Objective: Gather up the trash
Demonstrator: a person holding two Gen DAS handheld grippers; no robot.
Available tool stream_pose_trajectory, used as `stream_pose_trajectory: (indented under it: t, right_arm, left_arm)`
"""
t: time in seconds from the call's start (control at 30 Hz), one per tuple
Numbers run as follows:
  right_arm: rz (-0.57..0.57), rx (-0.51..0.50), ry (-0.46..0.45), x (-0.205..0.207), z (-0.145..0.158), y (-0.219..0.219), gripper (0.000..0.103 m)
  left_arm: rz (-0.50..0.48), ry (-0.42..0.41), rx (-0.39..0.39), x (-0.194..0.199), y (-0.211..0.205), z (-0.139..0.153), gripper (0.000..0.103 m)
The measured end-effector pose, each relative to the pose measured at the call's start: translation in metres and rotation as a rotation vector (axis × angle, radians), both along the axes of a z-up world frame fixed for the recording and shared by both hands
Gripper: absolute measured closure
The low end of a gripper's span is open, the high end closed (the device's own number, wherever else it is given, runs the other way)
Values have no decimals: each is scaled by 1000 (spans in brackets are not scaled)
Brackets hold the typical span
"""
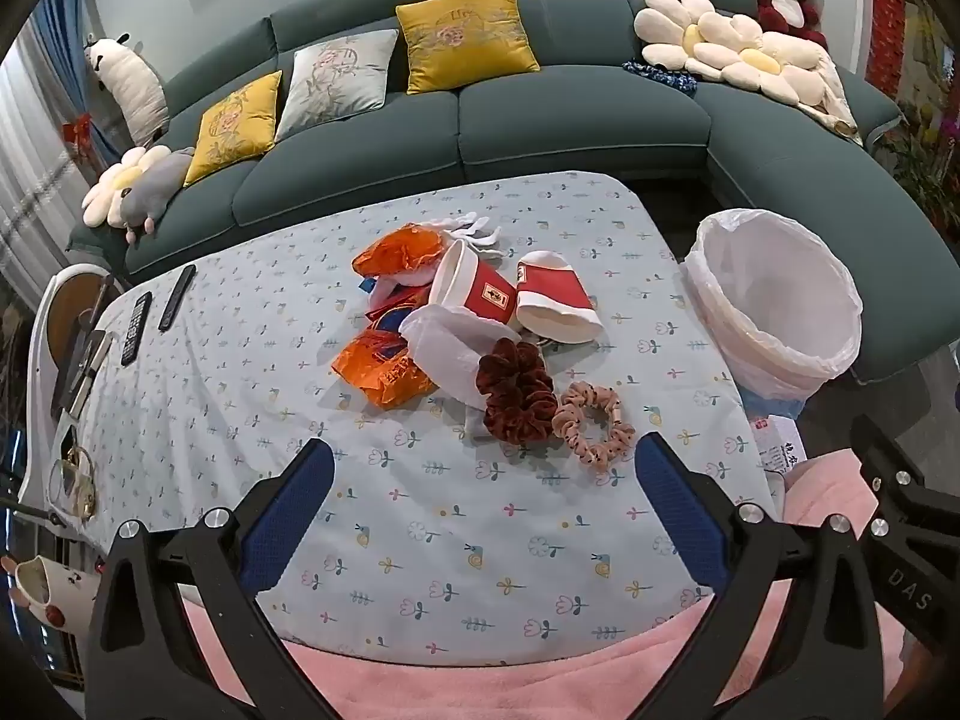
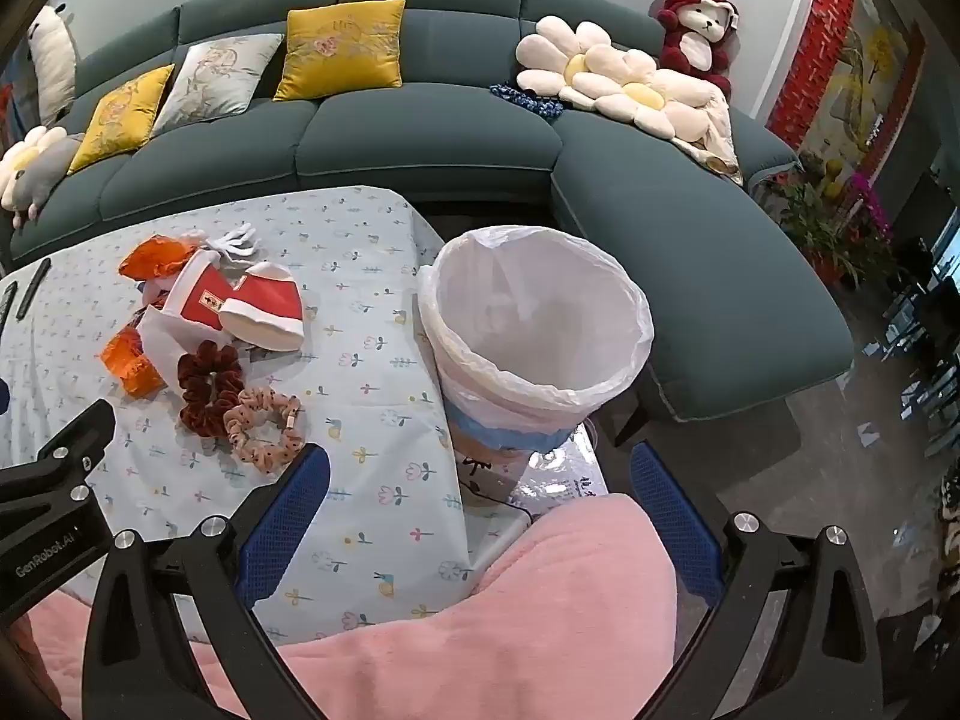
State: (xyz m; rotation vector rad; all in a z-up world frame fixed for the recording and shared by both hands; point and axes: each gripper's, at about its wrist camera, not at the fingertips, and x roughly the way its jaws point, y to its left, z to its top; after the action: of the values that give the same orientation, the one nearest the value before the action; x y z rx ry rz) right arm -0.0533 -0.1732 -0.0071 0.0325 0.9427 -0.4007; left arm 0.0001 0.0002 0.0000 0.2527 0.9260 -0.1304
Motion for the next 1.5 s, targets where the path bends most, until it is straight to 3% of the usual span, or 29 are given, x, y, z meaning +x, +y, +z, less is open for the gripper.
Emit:
stream_pose_trajectory:
  t: [1.5]
  right_arm:
    - [-9,-4,4,-5,6,4,7]
  left_arm:
    - [37,-13,-11,6,8,-5,7]
